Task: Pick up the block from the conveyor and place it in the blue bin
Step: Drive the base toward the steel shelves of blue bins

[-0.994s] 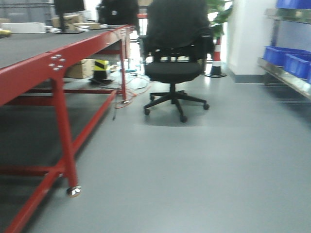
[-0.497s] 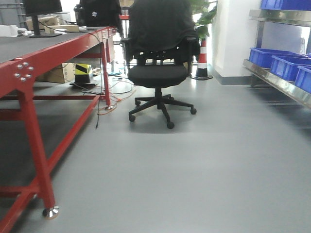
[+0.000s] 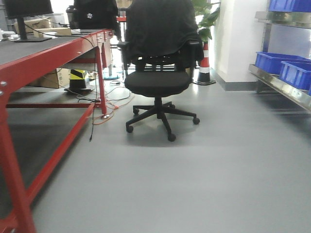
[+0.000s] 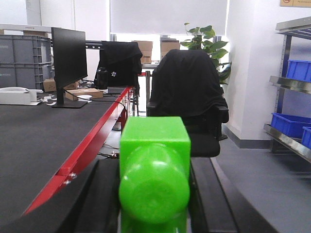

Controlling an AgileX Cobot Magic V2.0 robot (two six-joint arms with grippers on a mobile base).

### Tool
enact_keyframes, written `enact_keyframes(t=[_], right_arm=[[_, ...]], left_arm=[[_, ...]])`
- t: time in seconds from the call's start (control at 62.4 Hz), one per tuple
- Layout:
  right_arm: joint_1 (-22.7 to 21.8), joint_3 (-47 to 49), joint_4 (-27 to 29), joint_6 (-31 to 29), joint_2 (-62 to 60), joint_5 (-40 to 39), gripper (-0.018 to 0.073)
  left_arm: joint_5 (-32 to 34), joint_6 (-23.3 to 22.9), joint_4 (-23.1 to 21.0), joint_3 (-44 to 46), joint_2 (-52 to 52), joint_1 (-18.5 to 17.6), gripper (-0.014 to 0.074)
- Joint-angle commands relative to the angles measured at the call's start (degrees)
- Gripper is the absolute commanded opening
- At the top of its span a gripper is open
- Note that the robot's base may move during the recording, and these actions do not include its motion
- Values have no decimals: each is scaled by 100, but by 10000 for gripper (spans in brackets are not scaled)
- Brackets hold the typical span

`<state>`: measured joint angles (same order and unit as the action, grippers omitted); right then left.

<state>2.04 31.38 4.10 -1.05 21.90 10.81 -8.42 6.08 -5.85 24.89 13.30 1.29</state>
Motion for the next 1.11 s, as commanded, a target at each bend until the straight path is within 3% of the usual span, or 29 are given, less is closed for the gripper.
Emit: enact_keyframes(t=[0.0,1.09], right_arm=[[-1,37,-29,-56,-27,-96,-154],[-1,37,-29,-56,-27,-96,-154]], left_arm=[[77,-20,-45,-1,-8,-30,-111],[77,-20,-45,-1,-8,-30,-111]])
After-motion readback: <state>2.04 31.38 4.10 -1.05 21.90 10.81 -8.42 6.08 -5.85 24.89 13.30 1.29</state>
